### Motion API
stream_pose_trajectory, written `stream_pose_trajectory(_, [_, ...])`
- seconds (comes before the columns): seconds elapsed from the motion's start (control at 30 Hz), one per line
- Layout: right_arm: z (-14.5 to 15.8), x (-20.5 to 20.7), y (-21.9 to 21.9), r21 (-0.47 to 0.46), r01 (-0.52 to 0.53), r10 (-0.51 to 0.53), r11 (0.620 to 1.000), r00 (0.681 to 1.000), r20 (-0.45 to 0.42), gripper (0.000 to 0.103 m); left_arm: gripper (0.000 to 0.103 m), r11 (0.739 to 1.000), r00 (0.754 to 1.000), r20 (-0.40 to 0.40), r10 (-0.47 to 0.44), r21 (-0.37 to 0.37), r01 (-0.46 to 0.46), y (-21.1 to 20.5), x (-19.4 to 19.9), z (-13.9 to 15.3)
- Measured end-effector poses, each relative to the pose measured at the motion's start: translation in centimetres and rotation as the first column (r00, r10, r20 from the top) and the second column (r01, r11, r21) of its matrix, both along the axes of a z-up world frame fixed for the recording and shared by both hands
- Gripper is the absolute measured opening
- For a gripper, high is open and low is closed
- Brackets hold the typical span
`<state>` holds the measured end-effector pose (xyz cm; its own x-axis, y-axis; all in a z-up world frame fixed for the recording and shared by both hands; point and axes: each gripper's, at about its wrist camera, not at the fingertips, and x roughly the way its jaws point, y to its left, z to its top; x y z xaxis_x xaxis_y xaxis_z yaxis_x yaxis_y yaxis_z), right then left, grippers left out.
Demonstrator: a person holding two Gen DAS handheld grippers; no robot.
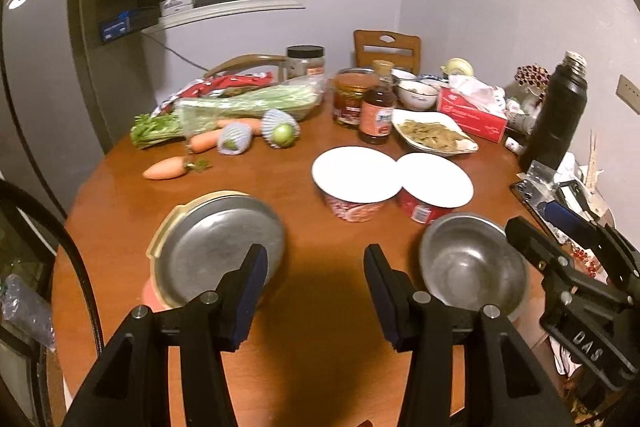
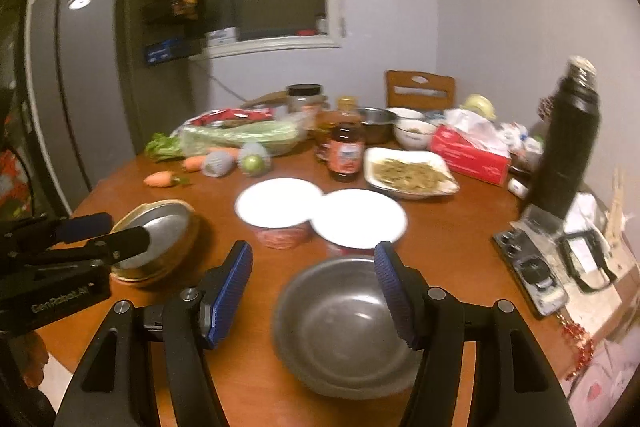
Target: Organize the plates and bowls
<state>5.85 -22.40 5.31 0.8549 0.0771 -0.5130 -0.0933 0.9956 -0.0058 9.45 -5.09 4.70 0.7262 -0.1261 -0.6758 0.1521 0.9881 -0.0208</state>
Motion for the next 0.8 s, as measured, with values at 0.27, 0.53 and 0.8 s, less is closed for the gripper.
stream_pose_trajectory(0.27, [-1.2,0.3,-4.9,0.039,0.079,-0.078,0.996,0.996,-0.041,0.065,0.050,0.998,0.997,-0.036,-0.062,0.004,0.062,-3.7,0.7,-1.1])
stream_pose_trajectory(0.53, [-3.9,1.0,-8.8,0.103,0.137,-0.124,0.985,0.985,-0.124,0.065,0.050,0.994,0.989,-0.093,-0.111,-0.002,0.111,-6.7,1.9,-3.2])
stream_pose_trajectory(0.8, [-6.7,2.2,-9.4,0.120,0.121,-0.098,0.985,0.978,-0.185,0.065,0.050,0.987,0.977,-0.144,-0.159,-0.013,0.159,-8.8,3.3,-5.7])
